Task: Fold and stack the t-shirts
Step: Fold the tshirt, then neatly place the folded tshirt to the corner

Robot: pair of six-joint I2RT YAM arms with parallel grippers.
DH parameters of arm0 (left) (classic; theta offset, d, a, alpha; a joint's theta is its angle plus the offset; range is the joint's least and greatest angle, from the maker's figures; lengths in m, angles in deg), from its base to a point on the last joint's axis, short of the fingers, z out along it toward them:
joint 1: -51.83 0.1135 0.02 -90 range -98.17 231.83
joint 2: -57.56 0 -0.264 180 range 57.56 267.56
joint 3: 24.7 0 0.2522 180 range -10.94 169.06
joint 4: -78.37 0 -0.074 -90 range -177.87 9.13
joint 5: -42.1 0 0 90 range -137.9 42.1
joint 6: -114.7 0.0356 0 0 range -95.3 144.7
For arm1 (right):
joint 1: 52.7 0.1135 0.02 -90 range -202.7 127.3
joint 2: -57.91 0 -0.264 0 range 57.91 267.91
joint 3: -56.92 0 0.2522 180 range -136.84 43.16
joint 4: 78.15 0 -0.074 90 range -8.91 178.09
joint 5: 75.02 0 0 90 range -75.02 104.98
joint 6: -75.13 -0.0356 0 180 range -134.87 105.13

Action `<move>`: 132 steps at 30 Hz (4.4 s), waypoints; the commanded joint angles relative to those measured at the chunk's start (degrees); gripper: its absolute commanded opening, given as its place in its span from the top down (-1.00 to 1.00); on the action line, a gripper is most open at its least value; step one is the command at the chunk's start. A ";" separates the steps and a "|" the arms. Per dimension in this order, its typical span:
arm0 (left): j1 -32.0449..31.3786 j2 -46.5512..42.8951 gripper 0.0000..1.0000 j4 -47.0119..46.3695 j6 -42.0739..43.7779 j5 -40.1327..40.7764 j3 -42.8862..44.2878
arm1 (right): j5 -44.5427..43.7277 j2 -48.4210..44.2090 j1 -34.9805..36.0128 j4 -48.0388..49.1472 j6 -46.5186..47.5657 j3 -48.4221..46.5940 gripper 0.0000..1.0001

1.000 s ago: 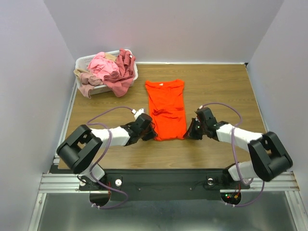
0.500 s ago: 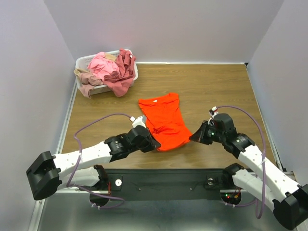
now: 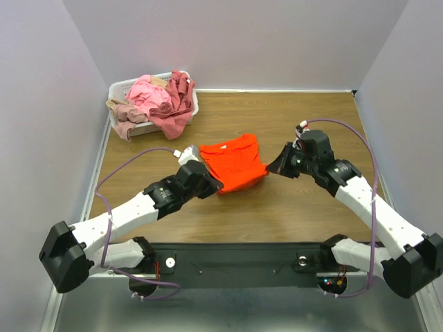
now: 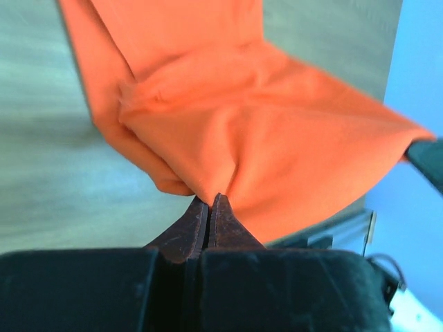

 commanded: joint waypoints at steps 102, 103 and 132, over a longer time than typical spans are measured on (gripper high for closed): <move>23.72 -16.48 -0.97 12.67 7.79 4.86 -11.16 | 2.85 60.78 -5.67 6.34 18.53 -34.05 0.99; 23.72 -16.48 -0.97 12.58 8.14 5.22 -11.07 | 0.15 60.43 -5.76 6.17 18.62 -34.50 0.99; 24.24 -5.31 -0.97 16.62 16.49 9.61 4.22 | -24.40 70.00 -33.09 -1.92 50.43 -67.45 0.99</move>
